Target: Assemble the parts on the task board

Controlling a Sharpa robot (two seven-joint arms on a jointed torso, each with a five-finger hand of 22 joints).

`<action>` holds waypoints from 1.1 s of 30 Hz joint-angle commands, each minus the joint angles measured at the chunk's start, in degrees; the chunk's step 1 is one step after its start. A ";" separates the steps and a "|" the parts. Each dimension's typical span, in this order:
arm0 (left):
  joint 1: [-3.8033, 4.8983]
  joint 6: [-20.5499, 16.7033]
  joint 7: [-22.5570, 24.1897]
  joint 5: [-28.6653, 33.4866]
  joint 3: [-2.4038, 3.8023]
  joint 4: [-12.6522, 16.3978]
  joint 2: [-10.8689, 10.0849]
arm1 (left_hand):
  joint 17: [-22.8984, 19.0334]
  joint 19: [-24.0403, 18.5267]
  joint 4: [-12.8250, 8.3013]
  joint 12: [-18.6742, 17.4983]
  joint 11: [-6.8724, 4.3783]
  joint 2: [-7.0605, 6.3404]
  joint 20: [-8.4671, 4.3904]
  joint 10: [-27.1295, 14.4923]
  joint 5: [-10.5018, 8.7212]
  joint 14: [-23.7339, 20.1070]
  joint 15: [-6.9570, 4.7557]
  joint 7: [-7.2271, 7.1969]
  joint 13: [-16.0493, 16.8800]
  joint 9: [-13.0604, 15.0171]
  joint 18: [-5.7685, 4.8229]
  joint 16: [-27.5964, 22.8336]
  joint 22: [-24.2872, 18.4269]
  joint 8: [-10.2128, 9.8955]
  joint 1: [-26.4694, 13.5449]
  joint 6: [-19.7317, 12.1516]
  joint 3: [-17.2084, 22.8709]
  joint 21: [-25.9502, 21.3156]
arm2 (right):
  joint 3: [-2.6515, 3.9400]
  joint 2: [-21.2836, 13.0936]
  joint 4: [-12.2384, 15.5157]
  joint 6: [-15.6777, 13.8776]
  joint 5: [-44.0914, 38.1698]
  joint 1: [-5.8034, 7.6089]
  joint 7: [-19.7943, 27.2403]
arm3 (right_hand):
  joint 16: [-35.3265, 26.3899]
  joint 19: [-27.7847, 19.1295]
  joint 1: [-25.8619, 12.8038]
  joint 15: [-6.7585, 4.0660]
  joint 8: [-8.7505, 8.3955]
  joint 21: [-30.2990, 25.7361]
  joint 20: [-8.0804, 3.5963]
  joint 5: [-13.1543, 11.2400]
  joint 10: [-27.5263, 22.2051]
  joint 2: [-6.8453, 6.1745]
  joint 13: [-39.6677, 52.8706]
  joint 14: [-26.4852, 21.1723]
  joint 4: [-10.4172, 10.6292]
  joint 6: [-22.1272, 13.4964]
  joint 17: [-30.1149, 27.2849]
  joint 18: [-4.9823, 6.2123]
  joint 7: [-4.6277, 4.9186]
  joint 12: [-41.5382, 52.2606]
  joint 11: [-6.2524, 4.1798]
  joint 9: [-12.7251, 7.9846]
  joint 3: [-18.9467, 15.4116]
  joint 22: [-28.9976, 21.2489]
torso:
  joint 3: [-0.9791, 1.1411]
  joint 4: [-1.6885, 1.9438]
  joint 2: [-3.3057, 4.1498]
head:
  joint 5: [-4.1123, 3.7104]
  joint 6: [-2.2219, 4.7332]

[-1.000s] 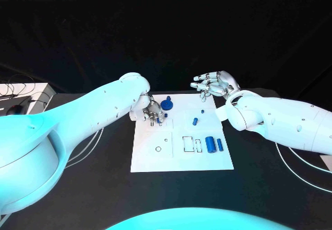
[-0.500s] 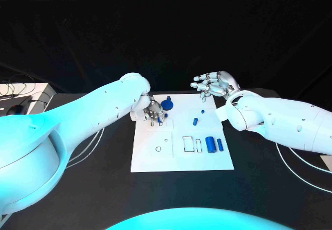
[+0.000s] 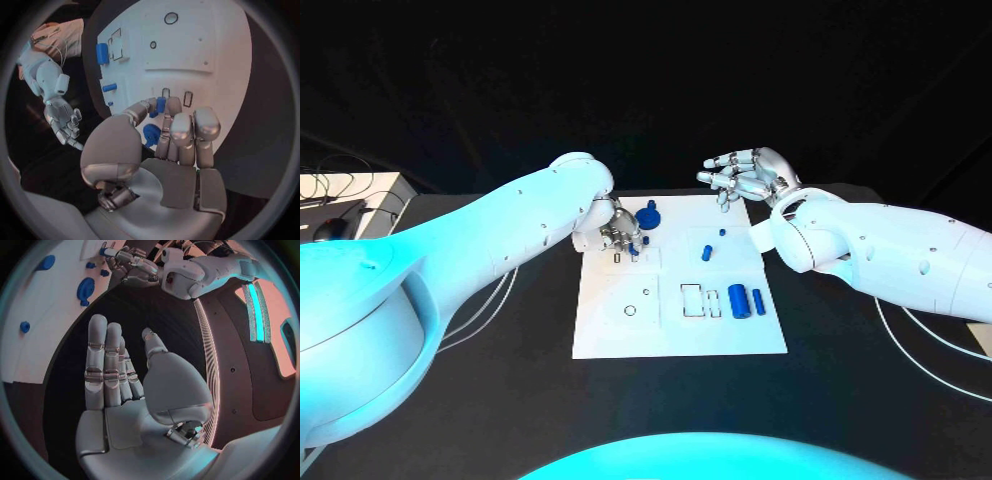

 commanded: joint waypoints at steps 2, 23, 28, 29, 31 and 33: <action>-0.45 -1.91 0.74 -0.27 -0.13 0.53 -0.02 | -0.11 -0.18 -0.70 -0.34 -2.48 1.74 0.15 2.06 0.18 -0.17 -0.30 -3.44 0.01 0.00 0.04 -0.26 -0.10 0.32 2.40 3.10 1.06 -0.36 | 0.03 -0.01 0.05 0.82 -0.41 0.03 0.37 | 0.34 -0.41 -0.24 -0.17 -0.31 0.27 0.01 0.31 -0.02 0.00 -0.03 -0.38 -0.23 -0.05 0.05 0.62 0.27 -0.12 -0.31 -0.02 0.15 0.05 | 0.00 0.00 0.00 | -0.09 0.00; -0.30 1.73 -0.03 -0.03 -0.01 4.97 -3.05 | -0.01 0.01 -1.15 -0.40 -2.56 1.05 0.12 2.42 0.39 -0.08 -0.28 -3.54 -0.14 -0.20 -0.15 -0.14 0.17 0.29 2.67 3.63 2.50 0.00 | 0.03 -0.16 -0.07 1.07 -0.46 0.01 0.35 | 0.34 -0.41 -0.24 -0.17 -0.31 0.27 0.01 0.31 -0.02 0.00 -0.03 -0.38 -0.23 -0.05 0.05 0.62 0.27 -0.12 -0.31 -0.02 0.15 0.05 | -0.02 0.12 -0.12 | 0.02 0.05; 0.00 4.32 -0.98 0.57 0.03 6.10 -3.88 | 0.06 0.03 -1.21 -0.44 -2.57 0.95 0.12 2.49 0.42 -0.06 -0.27 -3.57 -0.16 -0.24 -0.20 -0.08 0.22 0.25 2.69 3.73 2.61 0.08 | 0.03 -0.21 -0.12 1.07 -0.48 0.00 0.35 | 0.34 -0.41 -0.24 -0.17 -0.31 0.27 0.01 0.31 -0.02 0.00 -0.03 -0.38 -0.23 -0.05 0.05 0.62 0.27 -0.12 -0.31 -0.02 0.15 0.05 | -0.01 0.12 -0.12 | 0.15 0.17; 0.08 4.71 -1.15 0.75 0.04 6.29 -4.01 | 0.13 0.04 -1.19 -0.56 -2.57 0.87 0.10 2.62 0.42 -0.07 -0.27 -3.58 -0.21 -0.35 -0.30 -0.02 0.29 0.11 2.68 3.89 2.76 0.15 | 0.03 -0.21 -0.13 1.07 -0.48 0.00 0.35 | 0.34 -0.41 -0.24 -0.17 -0.31 0.27 0.01 0.31 -0.02 0.00 -0.03 -0.38 -0.23 -0.05 0.05 0.62 0.27 -0.12 -0.31 -0.02 0.15 0.05 | 0.00 0.11 -0.08 | 0.16 0.20; 0.19 5.17 -1.36 0.95 0.05 6.49 -4.15 | 0.13 0.04 -1.19 -0.56 -2.57 0.87 0.10 2.62 0.42 -0.07 -0.27 -3.58 -0.21 -0.35 -0.30 -0.02 0.29 0.11 2.68 3.89 2.76 0.15 | 0.03 -0.20 -0.13 1.08 -0.48 0.00 0.35 | 0.34 -0.41 -0.24 -0.17 -0.31 0.27 0.01 0.31 -0.02 0.00 -0.03 -0.38 -0.23 -0.05 0.05 0.62 0.27 -0.12 -0.31 -0.02 0.15 0.05 | 0.00 0.10 -0.05 | 0.15 0.27; 0.28 5.56 -1.54 1.13 0.07 6.60 -4.23 | 0.13 0.04 -1.19 -0.56 -2.57 0.87 0.10 2.62 0.42 -0.07 -0.27 -3.58 -0.21 -0.35 -0.30 -0.02 0.29 0.11 2.68 3.89 2.76 0.15 | 0.03 -0.19 -0.14 1.09 -0.48 0.00 0.35 | 0.34 -0.41 -0.24 -0.17 -0.31 0.27 0.01 0.31 -0.02 0.00 -0.03 -0.38 -0.23 -0.05 0.05 0.62 0.27 -0.12 -0.31 -0.02 0.15 0.05 | -0.01 0.06 -0.01 | 0.19 0.28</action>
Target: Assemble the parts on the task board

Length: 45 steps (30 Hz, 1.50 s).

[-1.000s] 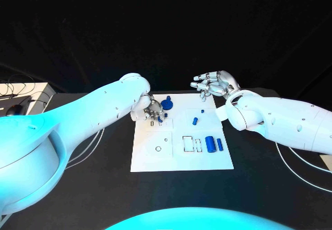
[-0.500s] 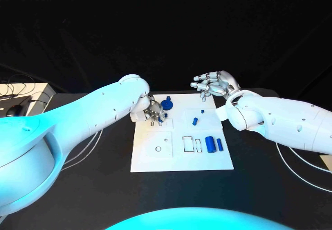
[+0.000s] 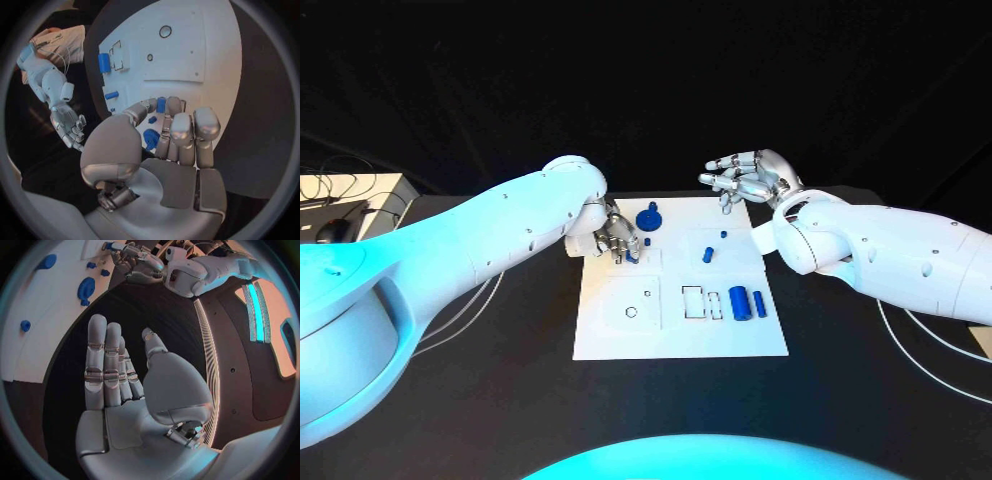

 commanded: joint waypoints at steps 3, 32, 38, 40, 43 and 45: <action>0.24 3.93 -1.15 1.21 0.06 0.19 0.03 | 0.10 0.04 -1.78 -0.30 -2.57 1.51 0.08 2.67 0.40 -0.06 -0.27 -3.48 -0.04 0.13 -0.33 0.02 0.07 -0.05 2.01 3.87 2.22 0.36 | 0.03 0.01 -0.04 0.82 -0.44 0.02 0.37 | 0.35 -0.41 -0.24 -0.17 -0.31 0.27 0.01 0.31 -0.05 0.00 -0.03 -0.38 -0.23 -0.11 0.05 1.12 0.38 -0.12 -0.34 -0.02 0.16 0.07 | 0.03 -0.13 0.14 | 0.12 0.06; 0.24 1.96 -0.88 1.15 0.00 -3.13 2.43 | 0.16 -0.03 -1.64 -0.39 -2.57 1.72 0.05 2.66 0.35 -0.06 -0.29 -3.43 0.05 0.19 -0.30 0.05 -0.01 -0.20 1.90 3.80 2.11 0.25 | 0.03 0.13 0.12 0.68 -0.45 0.02 0.35 | 0.35 -0.41 -0.24 -0.17 -0.31 0.27 0.01 0.31 -0.05 0.00 -0.03 -0.38 -0.23 -0.11 0.05 1.12 0.38 -0.12 -0.34 -0.02 0.16 0.07 | 0.05 -0.11 0.13 | -0.02 -0.17; 0.14 2.65 -1.08 1.00 -0.01 -3.24 2.46 | 0.12 -0.05 -1.69 -0.40 -2.56 1.74 0.06 2.60 0.34 -0.09 -0.29 -3.43 0.09 0.23 -0.28 0.00 -0.03 -0.21 1.92 3.78 2.08 0.22 | 0.03 0.07 0.18 0.64 -1.04 0.02 0.37 | 0.34 -0.41 -0.24 -0.16 -0.31 0.27 0.01 0.36 -0.05 0.00 -0.03 -0.42 -0.31 -0.13 0.04 1.12 0.38 -0.12 -0.34 -0.02 0.12 0.09 | 0.04 -0.11 0.12 | -0.03 -0.19; 0.12 2.63 -1.09 0.93 -0.01 -3.32 2.45 | 0.12 -0.05 -1.69 -0.40 -2.56 1.74 0.06 2.60 0.34 -0.09 -0.29 -3.43 0.09 0.23 -0.28 0.00 -0.03 -0.21 1.92 3.78 2.08 0.22 | 0.03 0.08 0.19 0.65 -1.16 0.02 0.37 | 0.34 -0.41 -0.24 -0.16 -0.31 0.27 0.01 0.36 -0.05 0.00 -0.03 -0.42 -0.31 -0.13 0.04 1.12 0.38 -0.12 -0.34 -0.02 0.12 0.09 | 0.06 -0.11 0.11 | -0.02 -0.19; 0.11 2.44 -1.03 0.62 -0.02 -3.47 2.43 | 0.12 -0.05 -1.69 -0.40 -2.56 1.74 0.06 2.60 0.34 -0.09 -0.29 -3.43 0.09 0.23 -0.28 0.00 -0.03 -0.21 1.92 3.78 2.08 0.22 | 0.03 0.10 0.20 0.65 -1.26 0.03 0.38 | 0.34 -0.41 -0.24 -0.16 -0.31 0.27 0.01 0.36 -0.05 0.00 -0.03 -0.42 -0.31 -0.13 0.04 1.12 0.38 -0.12 -0.34 -0.02 0.12 0.09 | 0.06 -0.08 0.12 | -0.07 -0.20; 0.11 2.24 -0.96 0.52 -0.02 -3.52 2.42 | 0.12 -0.05 -1.69 -0.40 -2.56 1.74 0.06 2.60 0.34 -0.09 -0.29 -3.43 0.09 0.23 -0.28 0.00 -0.03 -0.21 1.92 3.78 2.08 0.22 | 0.03 0.08 0.21 0.65 -1.28 0.03 0.38 | 0.34 -0.41 -0.24 -0.16 -0.31 0.27 0.01 0.36 -0.05 0.00 -0.03 -0.42 -0.31 -0.13 0.04 1.12 0.38 -0.12 -0.34 -0.02 0.12 0.09 | 0.04 -0.09 0.13 | -0.04 -0.22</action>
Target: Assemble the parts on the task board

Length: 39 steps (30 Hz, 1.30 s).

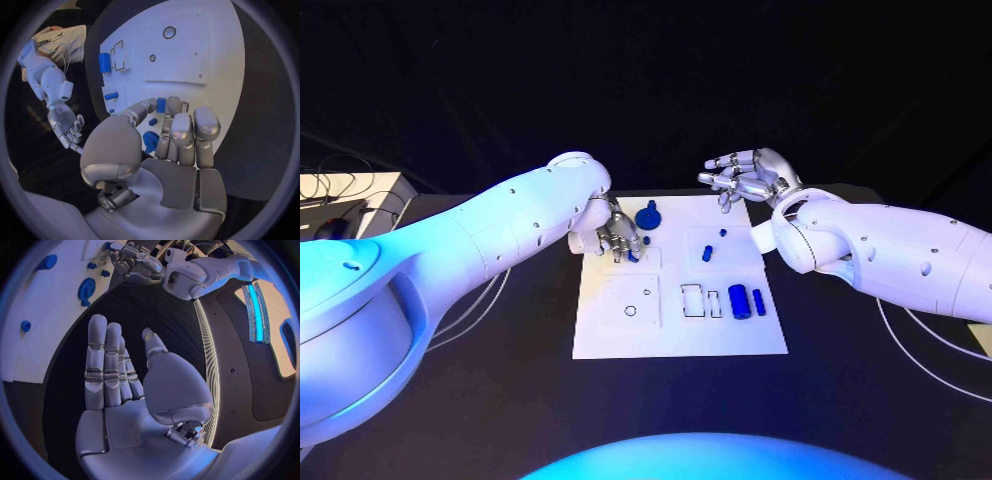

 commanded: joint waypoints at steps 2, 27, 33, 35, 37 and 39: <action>-0.06 0.19 0.09 -0.73 -0.02 -0.12 0.08 | 0.00 -0.05 -1.84 -0.20 -2.62 1.74 0.05 2.55 0.35 -0.09 -0.29 -3.43 0.08 0.21 -0.28 0.00 -0.06 0.36 1.92 3.78 1.93 0.00 | 0.03 -0.01 0.13 0.58 -0.81 0.02 0.39 | 0.34 -0.41 -0.24 -0.16 -0.31 0.27 0.01 0.36 -0.12 0.00 -0.04 -0.42 -0.31 0.07 0.03 0.68 0.36 -0.12 -0.41 -0.02 0.12 0.08 | -0.02 0.01 0.03 | 0.00 0.01; -0.46 -0.50 0.59 -1.53 -0.06 -0.81 0.24 | 0.03 -0.03 -1.90 -0.20 -2.63 1.77 0.05 2.54 0.36 -0.07 -0.30 -3.42 0.13 0.26 -0.26 0.02 -0.06 0.35 1.96 3.80 1.99 0.00 | 0.03 -0.09 0.32 0.56 -0.84 0.02 0.37 | 0.33 -0.40 -0.31 -0.16 -0.31 0.26 0.00 0.37 -0.13 0.00 -0.06 -0.39 -0.27 0.08 0.02 0.68 0.37 -0.17 -0.40 -0.03 0.10 0.08 | -0.03 -0.04 0.06 | -0.05 -0.09; -0.57 -0.13 0.72 -1.46 -0.07 -0.55 0.40 | 0.03 -0.03 -1.90 -0.20 -2.63 1.77 0.05 2.54 0.36 -0.07 -0.30 -3.42 0.13 0.26 -0.26 0.02 -0.06 0.35 1.96 3.80 1.99 0.00 | 0.03 -0.08 0.35 0.57 -0.84 0.02 0.38 | 0.33 -0.40 -0.31 -0.16 -0.31 0.26 0.00 0.37 -0.13 0.00 -0.06 -0.39 -0.27 0.08 0.02 0.68 0.37 -0.17 -0.40 -0.03 0.10 0.08 | 0.02 -0.02 0.00 | -0.12 -0.18; -0.58 0.11 0.73 -1.45 -0.07 -0.50 0.43 | 0.12 -0.04 -1.92 -0.20 -2.62 1.72 0.08 2.58 0.35 -0.05 -0.28 -3.43 0.16 0.30 -0.26 0.07 -0.05 0.33 1.98 3.81 1.98 0.01 | 0.03 -0.07 0.35 0.58 -0.84 0.02 0.39 | 0.33 -0.40 -0.31 -0.16 -0.31 0.26 0.00 0.37 -0.13 0.00 -0.06 -0.39 -0.27 0.08 0.02 0.68 0.37 -0.17 -0.40 -0.03 0.10 0.08 | 0.03 -0.02 -0.01 | -0.11 -0.18; -0.58 0.40 0.75 -1.44 -0.07 -0.48 0.44 | 0.12 -0.04 -1.92 -0.20 -2.62 1.72 0.08 2.58 0.35 -0.05 -0.28 -3.43 0.16 0.30 -0.26 0.07 -0.05 0.33 1.98 3.81 1.98 0.01 | 0.03 -0.08 0.35 0.58 -0.84 0.02 0.39 | 0.33 -0.40 -0.31 -0.16 -0.31 0.26 0.00 0.37 -0.13 0.00 -0.06 -0.39 -0.27 0.08 0.02 0.68 0.37 -0.17 -0.40 -0.03 0.10 0.08 | 0.04 -0.04 0.00 | -0.10 -0.18; -0.58 0.51 0.76 -1.44 -0.07 -0.50 0.44 | 0.16 0.00 -2.02 -0.20 -2.62 1.65 0.09 2.60 0.37 -0.04 -0.27 -3.45 0.16 0.29 -0.29 0.10 0.03 0.32 2.08 3.87 1.99 0.11 | 0.03 -0.08 0.33 0.58 -0.84 0.02 0.39 | 0.33 -0.40 -0.31 -0.16 -0.31 0.26 0.00 0.37 -0.13 0.00 -0.06 -0.39 -0.27 0.08 0.02 0.68 0.37 -0.17 -0.40 -0.03 0.10 0.08 | 0.04 -0.02 0.00 | -0.09 -0.21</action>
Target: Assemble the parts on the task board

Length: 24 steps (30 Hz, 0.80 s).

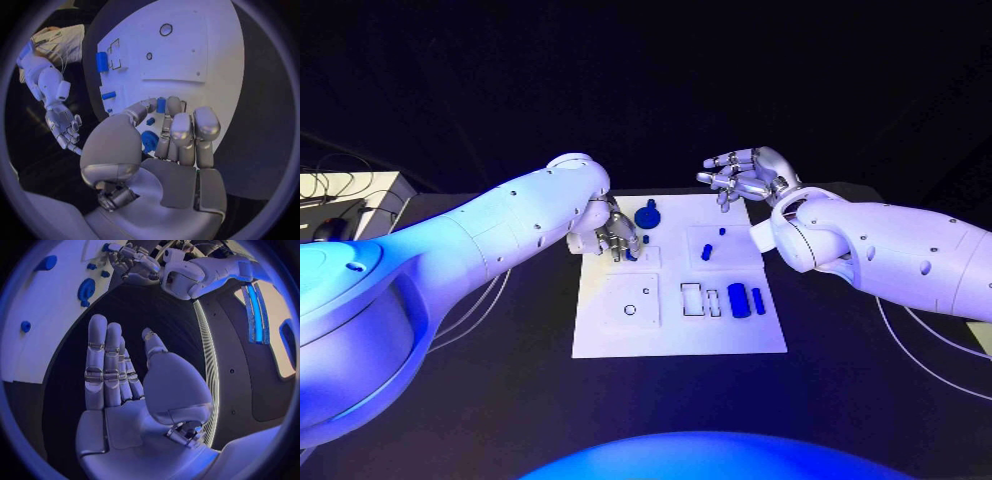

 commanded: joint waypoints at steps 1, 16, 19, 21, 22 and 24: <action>-0.18 1.16 0.30 -0.34 -0.05 0.08 0.16 | 0.12 0.01 -2.04 -0.19 -2.81 1.60 0.09 2.43 0.25 -0.04 -0.27 -3.45 0.09 0.29 -0.30 0.12 0.06 0.17 2.10 3.87 1.99 0.12 | 0.03 0.00 0.07 0.58 -0.44 0.01 0.39 | 0.33 -0.40 -0.31 -0.16 -0.31 0.26 0.00 0.37 -0.14 0.00 -0.06 -0.39 -0.27 0.07 0.02 0.60 0.39 -0.17 -0.41 -0.03 0.10 0.05 | 0.05 0.03 -0.04 | 0.02 0.01; -0.32 0.48 0.17 -0.45 -0.07 -0.63 0.80 | 0.11 -0.04 -1.75 -0.22 -2.80 1.78 0.09 2.45 0.18 -0.05 -0.28 -3.41 0.10 0.27 -0.27 0.10 0.01 0.11 1.97 3.88 1.90 0.06 | 0.03 0.09 0.05 0.59 -0.44 0.01 0.44 | 0.33 -0.40 -0.31 -0.16 -0.31 0.26 0.00 0.37 -0.14 0.00 -0.06 -0.39 -0.27 0.07 0.02 0.60 0.39 -0.17 -0.41 -0.03 0.10 0.05 | -0.02 0.01 0.04 | -0.04 0.03; -0.42 0.47 -0.09 -0.22 -0.08 -0.88 1.02 | 0.16 -0.02 -1.77 -0.20 -2.83 2.00 0.08 2.46 0.12 -0.04 -0.29 -3.46 0.14 0.29 -0.25 0.13 0.00 0.11 1.92 3.86 1.32 0.04 | 0.03 0.08 0.06 0.60 -0.44 0.01 0.44 | 0.33 -0.40 -0.31 -0.16 -0.31 0.26 0.00 0.37 -0.14 0.00 -0.06 -0.39 -0.27 0.07 0.02 0.60 0.39 -0.17 -0.41 -0.03 0.10 0.05 | -0.01 0.00 0.03 | -0.06 0.03; -0.48 0.41 -0.25 -0.06 -0.08 -1.05 1.14 | 0.16 -0.05 -1.81 -0.25 -2.80 2.32 0.09 2.48 0.08 -0.05 -0.28 -3.48 0.15 0.26 -0.25 0.11 -0.07 0.05 1.80 3.88 0.56 -0.05 | 0.03 0.08 0.07 0.59 -0.44 0.01 0.43 | 0.33 -0.40 -0.31 -0.16 -0.31 0.26 0.00 0.37 -0.14 0.00 -0.06 -0.39 -0.27 0.07 0.02 0.60 0.39 -0.17 -0.41 -0.03 0.10 0.05 | -0.01 0.00 0.01 | -0.07 0.05; -0.50 0.35 -0.31 0.00 -0.09 -1.11 1.19 | 0.26 -0.02 -1.69 -0.18 -2.85 2.51 0.11 2.62 -0.06 -0.02 -0.28 -3.60 0.19 0.27 -0.26 0.19 -0.04 0.10 1.68 3.98 0.08 -0.01 | 0.03 0.07 0.07 0.59 -0.44 0.01 0.43 | 0.33 -0.40 -0.31 -0.16 -0.31 0.26 0.00 0.37 -0.14 0.00 -0.06 -0.39 -0.27 0.07 0.02 0.60 0.39 -0.17 -0.41 -0.03 0.10 0.05 | 0.00 0.00 -0.02 | -0.04 0.07; -0.53 0.26 -0.36 0.07 -0.09 -1.19 1.25 | 0.35 0.02 -1.50 -0.17 -2.98 3.36 0.12 2.75 -0.16 0.01 -0.33 -3.83 0.28 0.21 -0.29 0.26 0.00 0.04 1.76 4.10 -1.86 0.04 | 0.03 0.07 0.06 0.59 -0.45 0.01 0.42 | 0.33 -0.40 -0.31 -0.16 -0.31 0.26 0.00 0.37 -0.14 0.00 -0.06 -0.39 -0.27 0.07 0.02 0.60 0.39 -0.17 -0.41 -0.03 0.10 0.05 | 0.01 0.00 -0.03 | -0.06 0.06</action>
